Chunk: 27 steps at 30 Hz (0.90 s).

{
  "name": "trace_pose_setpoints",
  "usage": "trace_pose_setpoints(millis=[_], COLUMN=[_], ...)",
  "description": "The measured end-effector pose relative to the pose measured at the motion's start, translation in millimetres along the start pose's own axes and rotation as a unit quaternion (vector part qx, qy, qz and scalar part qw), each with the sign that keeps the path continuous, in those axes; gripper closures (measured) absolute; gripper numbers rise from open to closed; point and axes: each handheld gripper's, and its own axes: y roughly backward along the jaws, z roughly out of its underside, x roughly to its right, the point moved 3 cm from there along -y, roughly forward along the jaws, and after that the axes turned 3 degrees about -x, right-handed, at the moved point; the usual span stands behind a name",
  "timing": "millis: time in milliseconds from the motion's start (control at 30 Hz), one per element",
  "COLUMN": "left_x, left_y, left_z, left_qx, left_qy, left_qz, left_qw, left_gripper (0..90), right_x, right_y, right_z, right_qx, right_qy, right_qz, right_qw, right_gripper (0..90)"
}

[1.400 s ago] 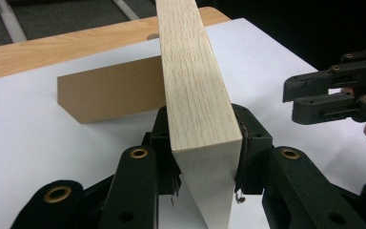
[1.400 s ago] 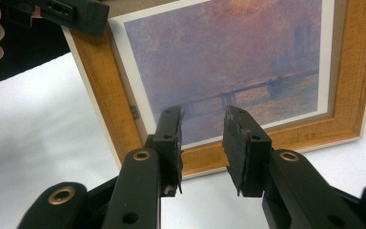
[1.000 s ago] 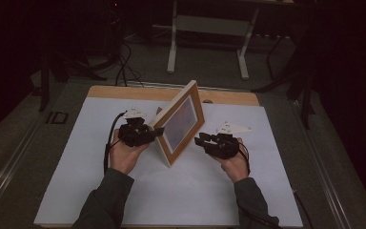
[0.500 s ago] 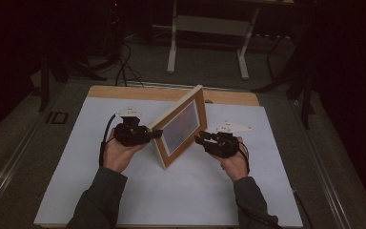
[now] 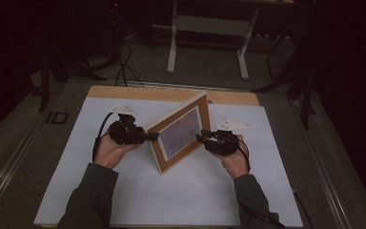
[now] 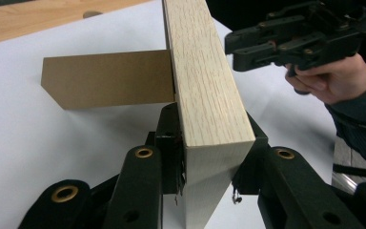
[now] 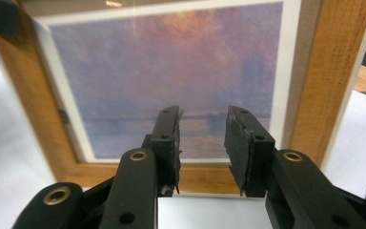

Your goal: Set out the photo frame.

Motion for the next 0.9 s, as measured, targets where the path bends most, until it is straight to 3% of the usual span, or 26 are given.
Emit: trace_pose_setpoints(millis=[233, 333, 533, 900], left_x=[-1.6, -5.2, -13.1, -19.1], left_y=[5.4, 8.7, 16.6, 23.1], left_z=[-0.2, 0.9, 4.6, 6.8], left_qx=[-0.009, -0.005, 0.006, 0.017], left_qy=[-0.014, -0.009, 0.003, 0.005], left_qz=[-0.032, -0.05, -0.064, -0.082], left_qw=[0.9993, 0.9987, 0.9979, 0.9965], left_gripper=[70.4, 67.0, 63.1, 61.3], right_x=[8.3, 12.2, 22.9, 35.4], right_y=[-3.5, -3.3, -4.5, -5.9], right_z=[-1.5, -4.2, -9.2, -17.4], right_qx=[-0.006, -0.004, -0.006, 0.003], right_qy=[-0.008, -0.014, -0.024, -0.033], right_qz=[0.012, 0.013, 0.03, 0.053], right_qw=[0.9999, 0.9998, 0.9992, 0.998], right_gripper=[64.3, 63.0, 61.1, 55.1])
